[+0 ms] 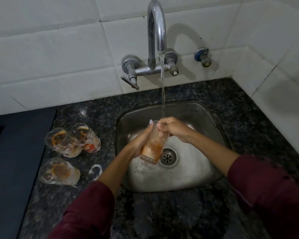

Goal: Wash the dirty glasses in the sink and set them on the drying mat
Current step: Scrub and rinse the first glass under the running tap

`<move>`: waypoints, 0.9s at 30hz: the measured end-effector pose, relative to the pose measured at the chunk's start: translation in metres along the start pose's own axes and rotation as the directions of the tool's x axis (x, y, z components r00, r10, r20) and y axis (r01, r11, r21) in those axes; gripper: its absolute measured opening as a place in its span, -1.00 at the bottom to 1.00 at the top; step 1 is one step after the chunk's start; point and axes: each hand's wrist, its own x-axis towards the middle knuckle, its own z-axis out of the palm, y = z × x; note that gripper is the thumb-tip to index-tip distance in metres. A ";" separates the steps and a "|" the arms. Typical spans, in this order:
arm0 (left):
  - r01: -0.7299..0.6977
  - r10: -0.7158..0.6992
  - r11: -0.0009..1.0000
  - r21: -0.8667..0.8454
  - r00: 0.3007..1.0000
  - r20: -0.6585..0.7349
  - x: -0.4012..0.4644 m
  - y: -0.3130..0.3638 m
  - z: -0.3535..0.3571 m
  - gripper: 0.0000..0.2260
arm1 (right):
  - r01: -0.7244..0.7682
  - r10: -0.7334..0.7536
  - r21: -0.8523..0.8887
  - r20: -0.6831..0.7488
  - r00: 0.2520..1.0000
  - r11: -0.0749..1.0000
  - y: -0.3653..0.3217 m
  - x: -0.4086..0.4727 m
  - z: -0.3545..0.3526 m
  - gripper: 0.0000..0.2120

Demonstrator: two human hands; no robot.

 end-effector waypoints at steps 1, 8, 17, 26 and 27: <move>0.021 -0.019 1.000 -0.020 0.997 0.069 0.000 -0.002 0.002 -0.42 | -0.079 0.079 0.042 0.012 0.997 0.996 0.001 -0.001 -0.001 -0.81; 0.207 -0.169 0.967 -0.146 0.957 0.235 -0.009 -0.007 0.015 -0.59 | -0.349 0.348 0.092 0.027 0.937 0.933 0.019 -0.003 -0.004 -0.80; 0.306 -0.245 0.879 -0.366 0.948 0.205 0.001 -0.011 0.012 -0.58 | -0.369 0.385 0.205 -0.045 0.922 0.907 0.025 -0.007 -0.007 -0.78; 0.052 -0.045 0.998 -0.036 0.983 0.179 -0.014 -0.007 0.011 -0.78 | -0.060 0.069 0.099 -0.085 0.994 0.993 0.014 -0.015 -0.016 -0.75; -0.041 0.032 0.998 0.057 0.989 0.147 -0.014 -0.005 0.009 -0.80 | 0.034 -0.030 0.056 -0.066 0.997 0.998 0.007 -0.018 -0.018 -0.76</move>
